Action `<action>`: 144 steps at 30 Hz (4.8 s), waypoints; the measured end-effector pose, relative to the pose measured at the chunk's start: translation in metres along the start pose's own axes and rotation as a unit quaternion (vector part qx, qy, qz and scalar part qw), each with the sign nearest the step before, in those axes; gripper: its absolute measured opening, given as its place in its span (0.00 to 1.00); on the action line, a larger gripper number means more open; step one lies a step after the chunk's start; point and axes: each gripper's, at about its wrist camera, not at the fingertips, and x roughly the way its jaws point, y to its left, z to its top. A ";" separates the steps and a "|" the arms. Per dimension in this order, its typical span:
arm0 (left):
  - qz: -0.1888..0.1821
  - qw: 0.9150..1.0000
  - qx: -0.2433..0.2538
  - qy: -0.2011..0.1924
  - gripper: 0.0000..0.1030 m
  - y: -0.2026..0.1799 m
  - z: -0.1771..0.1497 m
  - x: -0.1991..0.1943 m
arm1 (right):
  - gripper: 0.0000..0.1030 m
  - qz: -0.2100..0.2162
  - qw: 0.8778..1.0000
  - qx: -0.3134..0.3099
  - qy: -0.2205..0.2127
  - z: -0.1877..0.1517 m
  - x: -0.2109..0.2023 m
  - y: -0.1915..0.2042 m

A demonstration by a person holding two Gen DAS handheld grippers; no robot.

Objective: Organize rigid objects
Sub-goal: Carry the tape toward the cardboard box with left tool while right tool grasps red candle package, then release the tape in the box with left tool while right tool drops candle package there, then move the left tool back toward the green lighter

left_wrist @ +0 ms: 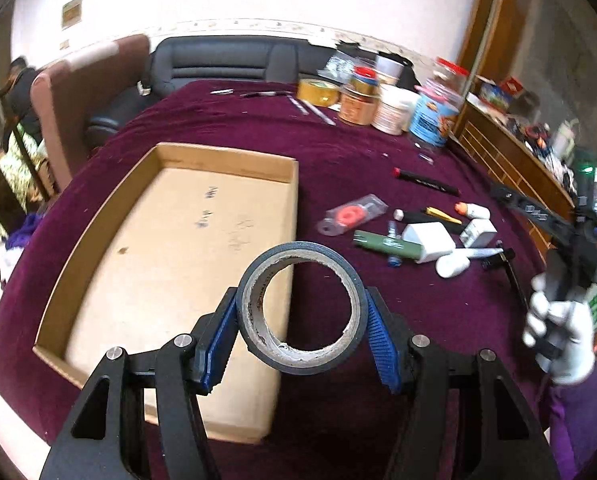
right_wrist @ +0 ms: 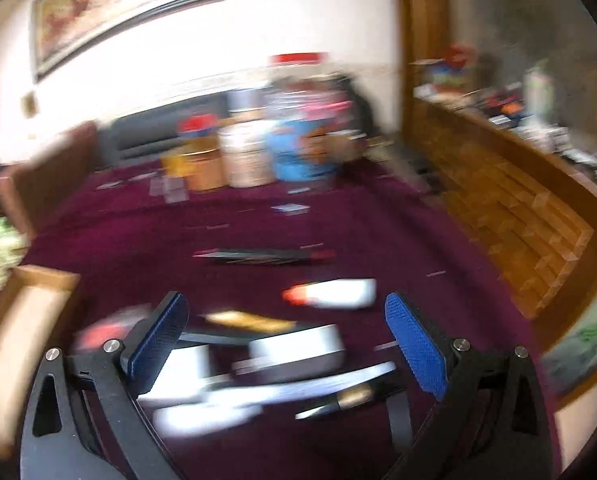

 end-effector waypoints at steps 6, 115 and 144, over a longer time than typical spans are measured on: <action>-0.011 0.999 -0.024 -0.019 0.53 0.027 -0.009 -0.006 | 0.97 0.180 0.971 0.005 0.154 0.005 0.028 0.076; 0.104 0.993 0.051 -0.004 0.74 -0.054 0.003 0.030 | 0.64 0.056 0.990 0.129 0.029 -0.081 -0.052 -0.010; 0.062 0.994 0.012 0.088 0.73 -0.061 0.001 0.087 | 0.77 -0.048 0.984 0.169 -0.004 -0.042 0.006 -0.109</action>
